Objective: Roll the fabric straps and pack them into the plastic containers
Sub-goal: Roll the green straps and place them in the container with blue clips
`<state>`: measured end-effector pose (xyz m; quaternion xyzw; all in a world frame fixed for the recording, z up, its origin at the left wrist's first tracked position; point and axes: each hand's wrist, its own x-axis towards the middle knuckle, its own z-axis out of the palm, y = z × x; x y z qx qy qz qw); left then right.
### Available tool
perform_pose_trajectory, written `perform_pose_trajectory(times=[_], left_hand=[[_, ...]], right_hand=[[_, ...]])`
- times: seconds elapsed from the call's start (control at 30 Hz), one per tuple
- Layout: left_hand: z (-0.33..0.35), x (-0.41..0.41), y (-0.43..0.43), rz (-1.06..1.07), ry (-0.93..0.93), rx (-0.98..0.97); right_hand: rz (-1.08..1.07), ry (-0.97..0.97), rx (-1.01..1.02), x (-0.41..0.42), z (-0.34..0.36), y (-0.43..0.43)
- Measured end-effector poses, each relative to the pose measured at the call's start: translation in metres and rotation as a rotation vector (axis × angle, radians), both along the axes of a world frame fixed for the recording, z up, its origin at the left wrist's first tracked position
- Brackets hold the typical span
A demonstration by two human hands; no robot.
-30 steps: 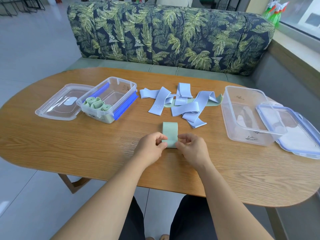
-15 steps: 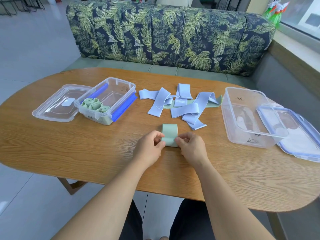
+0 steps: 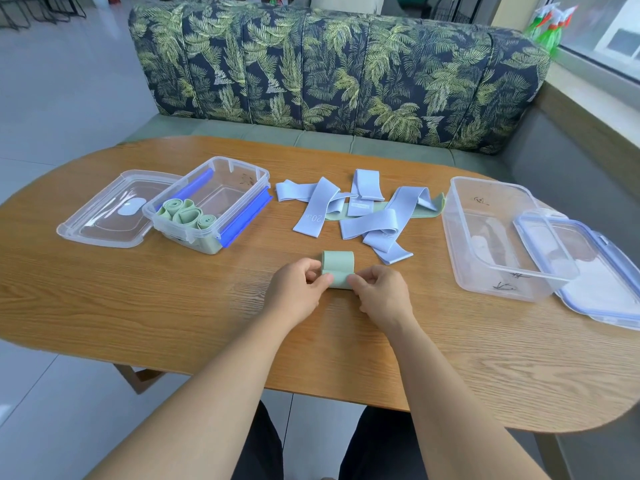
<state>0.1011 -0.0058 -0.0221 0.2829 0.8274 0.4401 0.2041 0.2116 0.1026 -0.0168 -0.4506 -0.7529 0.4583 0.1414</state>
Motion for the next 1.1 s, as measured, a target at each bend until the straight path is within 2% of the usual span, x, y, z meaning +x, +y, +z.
perform_pose_trajectory(times=[0.2, 0.43, 0.7, 0.93, 1.1], left_hand=[[-0.006, 0.002, 0.002, 0.076, -0.097, 0.090], [-0.005, 0.002, 0.009, 0.149, -0.085, 0.042], [0.006, -0.006, 0.017, 0.170, -0.116, -0.053], [0.004, -0.002, 0.015, 0.149, -0.120, 0.035], [0.002, -0.006, 0.019, 0.158, -0.111, 0.023]], right_hand=[[-0.034, -0.021, -0.026, -0.008, 0.004, 0.008], [-0.082, -0.053, -0.020, -0.013, 0.010, 0.007], [-0.054, 0.015, -0.017, -0.006, 0.006, 0.006], [-0.053, 0.004, -0.028, -0.012, 0.008, 0.011], [-0.058, 0.000, -0.049, -0.017, 0.009, 0.017]])
